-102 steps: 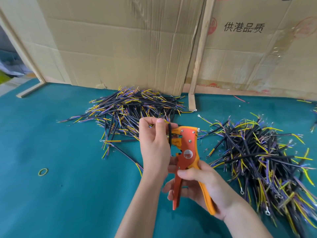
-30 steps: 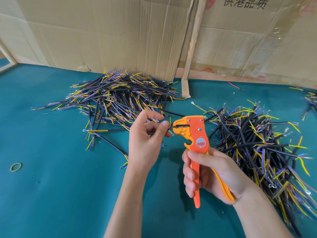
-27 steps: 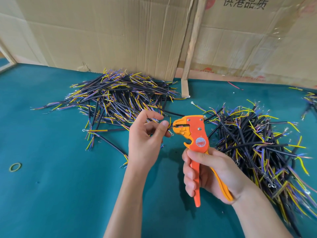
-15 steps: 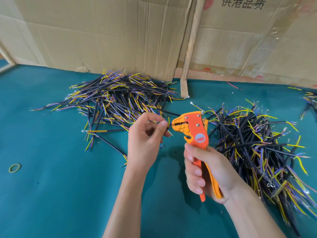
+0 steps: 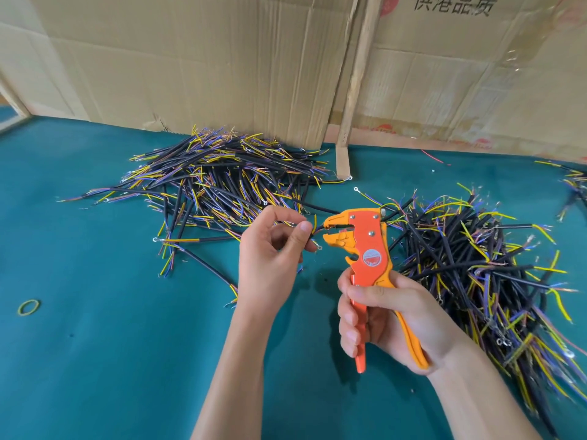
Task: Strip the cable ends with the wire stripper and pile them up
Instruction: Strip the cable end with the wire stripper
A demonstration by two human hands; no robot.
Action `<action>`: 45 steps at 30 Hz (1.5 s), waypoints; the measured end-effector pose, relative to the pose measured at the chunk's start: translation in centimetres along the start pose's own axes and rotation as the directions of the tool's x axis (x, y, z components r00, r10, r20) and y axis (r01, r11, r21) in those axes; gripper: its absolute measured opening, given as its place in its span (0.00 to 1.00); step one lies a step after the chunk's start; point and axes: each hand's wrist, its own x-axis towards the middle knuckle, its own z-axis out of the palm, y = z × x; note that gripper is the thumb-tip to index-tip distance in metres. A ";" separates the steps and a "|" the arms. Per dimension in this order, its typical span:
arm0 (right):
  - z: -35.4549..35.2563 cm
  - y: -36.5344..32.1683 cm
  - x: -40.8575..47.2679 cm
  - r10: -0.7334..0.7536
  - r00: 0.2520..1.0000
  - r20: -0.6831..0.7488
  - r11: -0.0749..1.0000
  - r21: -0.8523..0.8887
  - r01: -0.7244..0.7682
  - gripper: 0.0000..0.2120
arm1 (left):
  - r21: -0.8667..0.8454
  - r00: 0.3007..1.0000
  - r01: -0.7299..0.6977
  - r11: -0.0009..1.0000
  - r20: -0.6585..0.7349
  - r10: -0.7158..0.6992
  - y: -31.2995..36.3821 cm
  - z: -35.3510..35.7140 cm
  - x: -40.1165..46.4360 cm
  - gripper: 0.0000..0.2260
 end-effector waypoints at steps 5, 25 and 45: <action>0.3 0.0 0.1 0.009 1.000 -0.017 1.000 0.013 -0.009 0.09 | 0.001 1.000 0.001 1.000 0.008 -0.001 0.1 0.1 0.0 0.02; -0.2 0.2 -0.1 0.023 0.999 0.048 0.999 -0.035 -0.021 0.27 | 0.000 1.000 -0.007 1.000 0.009 0.007 0.2 -0.1 -0.1 0.03; -0.2 0.2 0.1 0.014 0.999 0.051 1.000 -0.012 -0.013 0.09 | -0.024 1.000 0.018 1.000 0.024 -0.017 0.2 -0.2 -0.1 0.02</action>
